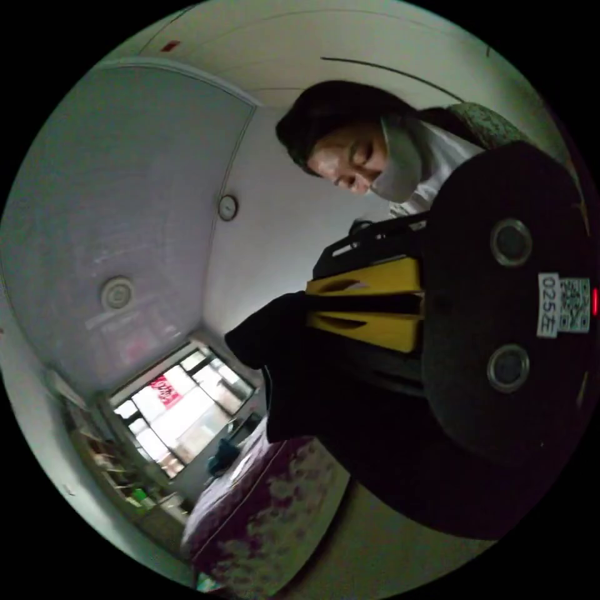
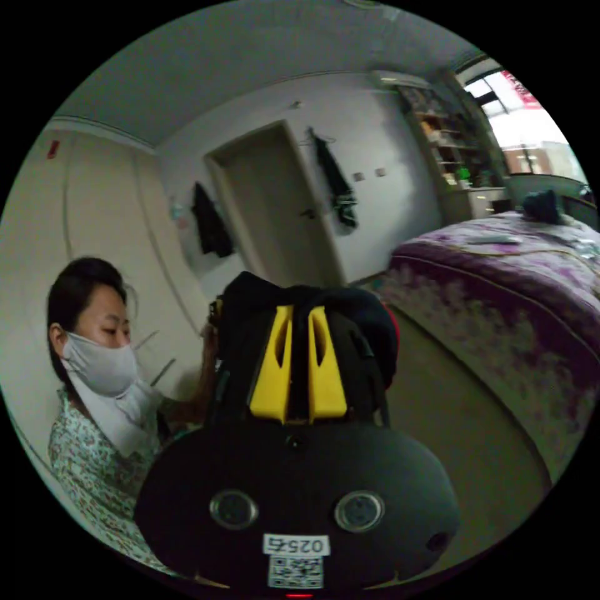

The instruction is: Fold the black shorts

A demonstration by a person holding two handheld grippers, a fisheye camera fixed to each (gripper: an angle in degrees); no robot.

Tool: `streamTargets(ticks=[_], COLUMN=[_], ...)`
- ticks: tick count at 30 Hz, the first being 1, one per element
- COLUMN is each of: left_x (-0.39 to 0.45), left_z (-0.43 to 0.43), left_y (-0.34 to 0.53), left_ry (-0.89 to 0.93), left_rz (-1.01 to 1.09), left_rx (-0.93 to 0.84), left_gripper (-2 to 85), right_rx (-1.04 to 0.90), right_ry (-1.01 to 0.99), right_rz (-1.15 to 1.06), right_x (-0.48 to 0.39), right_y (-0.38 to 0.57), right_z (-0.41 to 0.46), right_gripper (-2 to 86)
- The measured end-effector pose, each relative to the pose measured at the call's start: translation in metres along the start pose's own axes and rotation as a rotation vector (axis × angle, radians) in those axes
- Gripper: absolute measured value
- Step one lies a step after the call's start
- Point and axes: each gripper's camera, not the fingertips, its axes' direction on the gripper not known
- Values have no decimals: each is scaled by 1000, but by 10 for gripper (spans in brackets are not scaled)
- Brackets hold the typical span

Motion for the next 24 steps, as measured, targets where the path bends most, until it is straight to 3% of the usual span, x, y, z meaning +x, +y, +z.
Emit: streamTargets(ticks=[3, 8, 15, 19, 21, 24], left_x=[-73, -170, -294, -365, -401, -390], left_z=[105, 235, 324, 315, 279, 261], left_y=[-13, 2, 84, 164, 226, 275], left_ry=[116, 238, 254, -18, -323, -490], left_rz=[-109, -254, -526, -650, -771, -821], left_rx=[-130, -258, -318, -376, -416, -365], left_gripper=[-8, -8, -4, 34, 79, 87], right_rx=[-7, 16, -25, -139, -295, -460], right_ry=[292, 451, 165, -59, -74, -236], right_rz=[52, 144, 267, 307, 378, 552], right_x=[17, 50, 156, 236, 286, 332], right_y=[12, 29, 59, 105, 157, 228], right_z=[-111, -255, -395, -392, -368, -357], right_gripper=[41, 41, 46, 63, 98, 123])
